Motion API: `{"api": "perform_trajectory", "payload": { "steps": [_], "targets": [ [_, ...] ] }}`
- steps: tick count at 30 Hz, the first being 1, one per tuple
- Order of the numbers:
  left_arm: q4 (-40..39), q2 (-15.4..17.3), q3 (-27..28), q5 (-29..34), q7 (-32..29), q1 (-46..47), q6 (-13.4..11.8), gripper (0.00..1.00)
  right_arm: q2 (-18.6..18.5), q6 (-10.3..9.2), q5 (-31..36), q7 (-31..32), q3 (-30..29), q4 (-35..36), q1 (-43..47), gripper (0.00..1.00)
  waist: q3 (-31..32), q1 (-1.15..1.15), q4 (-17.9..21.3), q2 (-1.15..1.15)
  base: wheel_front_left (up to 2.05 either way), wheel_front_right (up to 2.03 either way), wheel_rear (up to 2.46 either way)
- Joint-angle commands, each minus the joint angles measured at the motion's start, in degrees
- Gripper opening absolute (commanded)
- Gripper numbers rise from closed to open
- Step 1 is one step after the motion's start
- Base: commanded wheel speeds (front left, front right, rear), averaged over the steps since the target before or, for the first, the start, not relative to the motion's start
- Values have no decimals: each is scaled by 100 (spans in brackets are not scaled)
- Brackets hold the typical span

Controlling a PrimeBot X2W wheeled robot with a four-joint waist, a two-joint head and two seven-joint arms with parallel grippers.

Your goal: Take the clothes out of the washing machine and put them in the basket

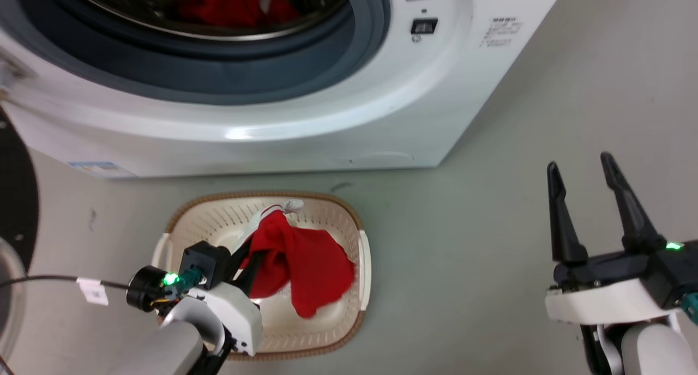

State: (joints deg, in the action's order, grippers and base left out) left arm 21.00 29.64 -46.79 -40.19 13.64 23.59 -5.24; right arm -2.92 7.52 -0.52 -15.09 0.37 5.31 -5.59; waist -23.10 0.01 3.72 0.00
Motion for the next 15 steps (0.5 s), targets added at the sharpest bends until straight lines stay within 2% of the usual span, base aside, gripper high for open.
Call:
{"api": "perform_trajectory", "payload": {
  "steps": [1,5,15],
  "targets": [
    [194,-38,-12,36,30,187,57,0,8,-6,-16,-12,5,35,-146,100,-528,-1,224,0,0,0,0],
    [1139,-350,-85,108,50,667,335,0,8,-6,-99,-12,-26,85,-419,100,-1048,-1,381,0,0,0,0],
    [3437,-964,-477,557,-202,2097,754,0,8,-6,-314,-12,-85,182,-986,100,-2152,-1,689,0,0,0,0]
  ]
}}
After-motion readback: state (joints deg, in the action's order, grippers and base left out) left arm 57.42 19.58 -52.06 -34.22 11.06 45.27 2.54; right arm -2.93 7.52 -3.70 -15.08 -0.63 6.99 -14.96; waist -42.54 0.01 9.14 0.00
